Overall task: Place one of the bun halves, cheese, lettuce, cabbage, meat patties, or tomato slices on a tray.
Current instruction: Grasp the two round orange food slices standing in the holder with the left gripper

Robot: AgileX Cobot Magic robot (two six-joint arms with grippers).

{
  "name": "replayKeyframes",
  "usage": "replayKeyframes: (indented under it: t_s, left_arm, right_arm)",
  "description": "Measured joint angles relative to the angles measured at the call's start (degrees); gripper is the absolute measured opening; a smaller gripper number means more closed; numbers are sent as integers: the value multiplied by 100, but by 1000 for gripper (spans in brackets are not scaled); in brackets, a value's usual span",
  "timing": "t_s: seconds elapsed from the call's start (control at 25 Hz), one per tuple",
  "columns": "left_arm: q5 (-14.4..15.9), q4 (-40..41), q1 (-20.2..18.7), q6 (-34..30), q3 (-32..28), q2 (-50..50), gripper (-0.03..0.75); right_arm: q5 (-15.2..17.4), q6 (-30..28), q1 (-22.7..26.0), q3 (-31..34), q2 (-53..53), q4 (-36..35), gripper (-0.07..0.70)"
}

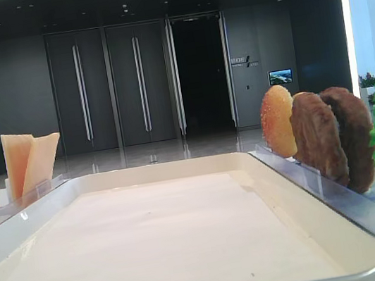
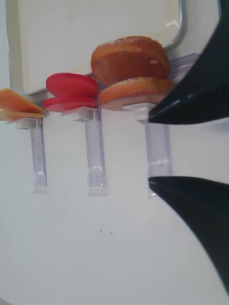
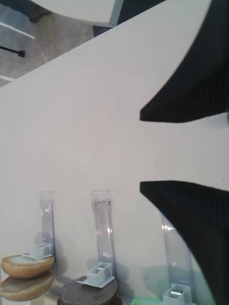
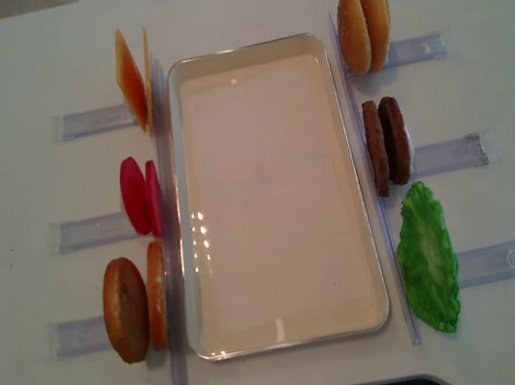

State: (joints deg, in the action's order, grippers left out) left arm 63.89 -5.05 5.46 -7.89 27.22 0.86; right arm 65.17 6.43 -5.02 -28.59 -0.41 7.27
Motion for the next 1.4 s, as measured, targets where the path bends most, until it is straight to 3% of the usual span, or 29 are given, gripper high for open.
replayKeyframes:
  t_s: [0.28, 0.48, 0.84, 1.12, 1.4]
  left_arm:
    - [31, 53, 0, 0, 38, 0, 282]
    - [102, 64, 0, 501, 367, -580, 282]
    - [125, -97, 0, 789, 1415, -3297, 386]
    - [129, -116, 0, 831, 2096, -5474, 400]
    - [-64, -55, 0, 841, 2294, -6608, 400]
  right_arm:
    - [0, 0, 0, 0, 0, 0, 293]
    - [0, 0, 0, 0, 0, 0, 293]
    - [0, 0, 0, 0, 0, 0, 288]
    - [0, 0, 0, 0, 0, 0, 285]
    - [0, 0, 0, 0, 0, 0, 284]
